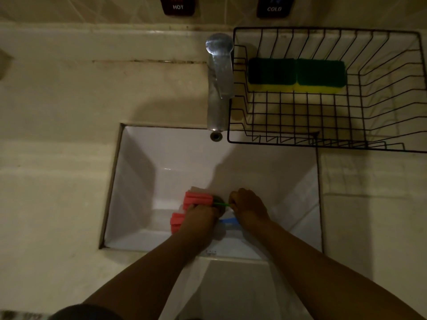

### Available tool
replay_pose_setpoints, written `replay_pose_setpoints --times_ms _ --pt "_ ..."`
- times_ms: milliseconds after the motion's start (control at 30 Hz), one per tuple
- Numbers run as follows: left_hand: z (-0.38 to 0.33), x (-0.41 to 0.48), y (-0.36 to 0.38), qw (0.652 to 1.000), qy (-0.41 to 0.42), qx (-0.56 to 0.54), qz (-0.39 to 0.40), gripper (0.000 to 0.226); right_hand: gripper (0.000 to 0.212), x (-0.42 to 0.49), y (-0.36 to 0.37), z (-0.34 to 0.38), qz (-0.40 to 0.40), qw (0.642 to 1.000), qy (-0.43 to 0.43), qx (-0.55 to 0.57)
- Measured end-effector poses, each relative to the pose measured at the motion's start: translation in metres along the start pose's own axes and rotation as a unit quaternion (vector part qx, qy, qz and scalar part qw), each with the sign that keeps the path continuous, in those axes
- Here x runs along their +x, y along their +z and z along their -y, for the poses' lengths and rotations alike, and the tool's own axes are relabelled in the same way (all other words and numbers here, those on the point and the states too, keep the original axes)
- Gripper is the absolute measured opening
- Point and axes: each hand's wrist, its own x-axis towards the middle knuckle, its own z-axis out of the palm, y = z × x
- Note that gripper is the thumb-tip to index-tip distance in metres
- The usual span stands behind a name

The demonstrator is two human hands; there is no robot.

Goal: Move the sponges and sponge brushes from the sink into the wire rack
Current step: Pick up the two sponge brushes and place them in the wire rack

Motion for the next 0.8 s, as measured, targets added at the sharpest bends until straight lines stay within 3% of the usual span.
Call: replay_pose_setpoints --times_ms 200,533,800 --pt "-0.002 -0.013 -0.011 0.999 0.045 -0.011 -0.022 0.005 0.009 -0.014 -0.004 0.001 -0.027 0.999 -0.038 -0.008" --pt "-0.023 -0.031 -0.038 0.986 0.138 0.062 -0.074 0.013 0.01 -0.04 -0.044 0.024 -0.094 0.993 -0.051 0.047" --pt "-0.045 -0.059 -0.065 0.983 0.138 0.067 -0.105 0.02 0.012 -0.072 -0.08 0.048 -0.16 0.984 -0.067 0.033"
